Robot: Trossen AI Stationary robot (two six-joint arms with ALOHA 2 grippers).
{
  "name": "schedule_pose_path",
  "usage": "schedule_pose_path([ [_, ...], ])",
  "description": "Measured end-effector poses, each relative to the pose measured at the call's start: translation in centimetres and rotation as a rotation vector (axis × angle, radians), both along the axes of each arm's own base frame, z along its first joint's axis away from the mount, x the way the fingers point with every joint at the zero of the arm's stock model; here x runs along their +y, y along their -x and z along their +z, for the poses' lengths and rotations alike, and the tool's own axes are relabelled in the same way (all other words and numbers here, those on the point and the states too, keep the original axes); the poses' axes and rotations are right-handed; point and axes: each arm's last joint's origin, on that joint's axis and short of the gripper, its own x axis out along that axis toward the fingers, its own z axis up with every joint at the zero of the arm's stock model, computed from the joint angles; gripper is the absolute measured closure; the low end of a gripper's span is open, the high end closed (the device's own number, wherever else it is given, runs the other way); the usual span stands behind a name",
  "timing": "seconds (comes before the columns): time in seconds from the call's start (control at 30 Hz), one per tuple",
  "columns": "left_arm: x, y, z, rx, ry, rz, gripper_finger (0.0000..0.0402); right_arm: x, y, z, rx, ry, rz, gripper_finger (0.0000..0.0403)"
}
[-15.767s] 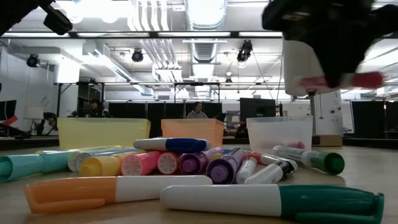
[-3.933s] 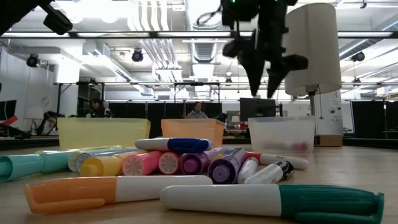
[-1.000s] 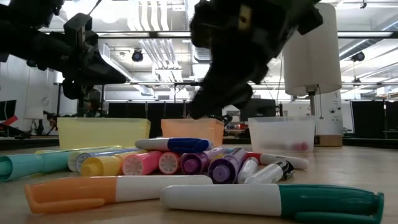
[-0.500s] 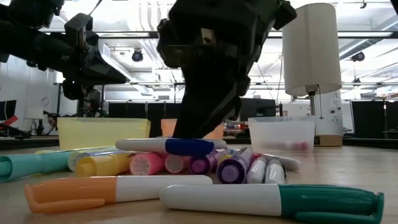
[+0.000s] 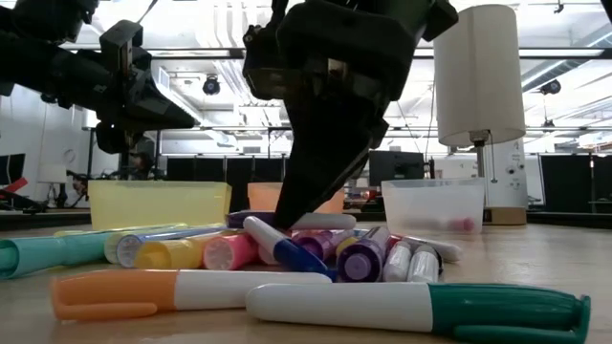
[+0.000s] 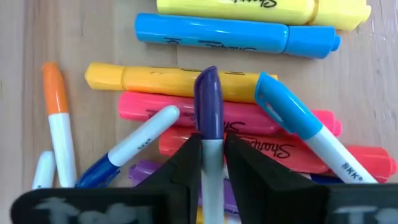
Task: Pick & Place Markers
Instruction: Put the right violet pen into the orange bin
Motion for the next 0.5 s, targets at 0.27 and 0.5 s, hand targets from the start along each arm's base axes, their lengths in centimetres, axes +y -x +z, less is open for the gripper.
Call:
schedule_pose_path([
  [0.27,0.0,-0.02,0.07,-0.007,0.001,0.0,0.0392,-0.05,-0.05,0.01,-0.012,0.036,0.027,0.0371],
  [0.5,0.0,-0.06,0.23,-0.025,0.004,0.001,0.0392,-0.16,0.01,0.22,-0.021,0.063,0.02,0.0374],
])
